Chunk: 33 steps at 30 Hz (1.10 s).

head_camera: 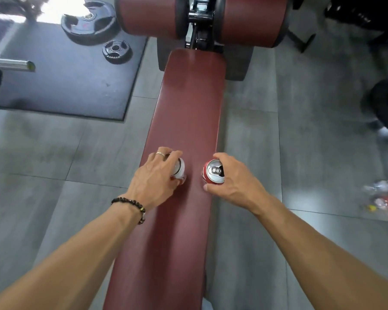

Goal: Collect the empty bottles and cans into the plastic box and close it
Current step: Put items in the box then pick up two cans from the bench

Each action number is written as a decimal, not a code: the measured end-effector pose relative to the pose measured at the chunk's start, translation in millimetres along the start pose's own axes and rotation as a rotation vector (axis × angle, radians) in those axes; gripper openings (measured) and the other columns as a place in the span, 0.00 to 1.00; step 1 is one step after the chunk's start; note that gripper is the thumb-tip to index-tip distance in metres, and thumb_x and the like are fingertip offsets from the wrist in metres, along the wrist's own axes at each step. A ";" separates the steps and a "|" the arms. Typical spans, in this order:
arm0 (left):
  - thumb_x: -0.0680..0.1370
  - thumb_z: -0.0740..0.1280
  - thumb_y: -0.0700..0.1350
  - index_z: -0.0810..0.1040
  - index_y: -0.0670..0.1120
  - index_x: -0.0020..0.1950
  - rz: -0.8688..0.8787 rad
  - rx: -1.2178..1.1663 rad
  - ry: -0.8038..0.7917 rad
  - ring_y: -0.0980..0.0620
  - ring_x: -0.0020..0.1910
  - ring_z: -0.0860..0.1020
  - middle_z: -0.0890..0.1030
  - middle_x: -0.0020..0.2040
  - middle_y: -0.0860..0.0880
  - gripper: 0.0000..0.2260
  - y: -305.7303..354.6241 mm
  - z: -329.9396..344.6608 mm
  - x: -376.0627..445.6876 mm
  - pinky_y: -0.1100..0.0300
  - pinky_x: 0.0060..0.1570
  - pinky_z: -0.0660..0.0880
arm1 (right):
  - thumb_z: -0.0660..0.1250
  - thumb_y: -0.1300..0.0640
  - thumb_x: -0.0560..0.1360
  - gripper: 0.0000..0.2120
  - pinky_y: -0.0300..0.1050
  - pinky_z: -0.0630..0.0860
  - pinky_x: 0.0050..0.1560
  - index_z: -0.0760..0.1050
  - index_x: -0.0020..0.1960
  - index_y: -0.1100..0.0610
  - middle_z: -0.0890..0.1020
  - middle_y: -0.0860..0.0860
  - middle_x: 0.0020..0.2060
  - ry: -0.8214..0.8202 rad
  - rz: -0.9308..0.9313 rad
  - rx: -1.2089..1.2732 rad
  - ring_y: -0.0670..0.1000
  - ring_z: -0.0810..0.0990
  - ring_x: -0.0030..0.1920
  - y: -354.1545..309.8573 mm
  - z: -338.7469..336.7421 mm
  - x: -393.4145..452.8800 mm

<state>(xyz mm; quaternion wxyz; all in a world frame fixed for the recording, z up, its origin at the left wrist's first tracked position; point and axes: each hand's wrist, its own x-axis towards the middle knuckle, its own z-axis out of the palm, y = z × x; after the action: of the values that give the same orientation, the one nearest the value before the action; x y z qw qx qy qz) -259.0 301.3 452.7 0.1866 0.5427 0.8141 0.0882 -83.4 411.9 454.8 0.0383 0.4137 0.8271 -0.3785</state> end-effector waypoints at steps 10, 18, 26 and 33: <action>0.71 0.70 0.48 0.64 0.54 0.68 0.247 0.037 -0.090 0.48 0.59 0.70 0.67 0.65 0.52 0.28 89.3 -7.8 -85.7 0.49 0.47 0.78 | 0.74 0.46 0.67 0.38 0.48 0.70 0.64 0.62 0.72 0.53 0.72 0.51 0.66 0.178 0.116 0.034 0.53 0.72 0.64 35.5 -58.3 -126.0; 0.72 0.70 0.51 0.64 0.54 0.69 0.439 0.068 -0.135 0.48 0.60 0.70 0.67 0.65 0.52 0.28 199.9 17.3 -211.5 0.49 0.51 0.77 | 0.75 0.45 0.66 0.39 0.48 0.70 0.64 0.62 0.72 0.50 0.72 0.50 0.66 0.372 0.226 0.070 0.53 0.73 0.63 95.9 -66.2 -311.9; 0.70 0.71 0.55 0.65 0.57 0.66 0.616 0.080 -0.250 0.50 0.60 0.72 0.68 0.64 0.54 0.27 303.1 40.7 -356.0 0.52 0.54 0.75 | 0.74 0.43 0.66 0.35 0.48 0.73 0.59 0.65 0.69 0.50 0.75 0.49 0.61 0.552 0.372 0.138 0.51 0.75 0.58 134.5 -40.4 -521.0; 0.72 0.70 0.54 0.65 0.56 0.67 0.855 0.146 -0.422 0.50 0.60 0.71 0.67 0.65 0.54 0.26 353.1 84.3 -457.7 0.50 0.52 0.76 | 0.73 0.42 0.67 0.34 0.48 0.73 0.58 0.63 0.69 0.48 0.75 0.48 0.61 0.634 0.642 0.191 0.53 0.75 0.59 155.1 26.0 -670.0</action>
<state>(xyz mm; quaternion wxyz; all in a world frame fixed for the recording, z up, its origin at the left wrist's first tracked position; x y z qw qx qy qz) 231.3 16.4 593.1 0.2563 0.8465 0.4665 -0.0127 459.4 13.3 596.3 -0.1397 0.7459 0.5895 -0.2767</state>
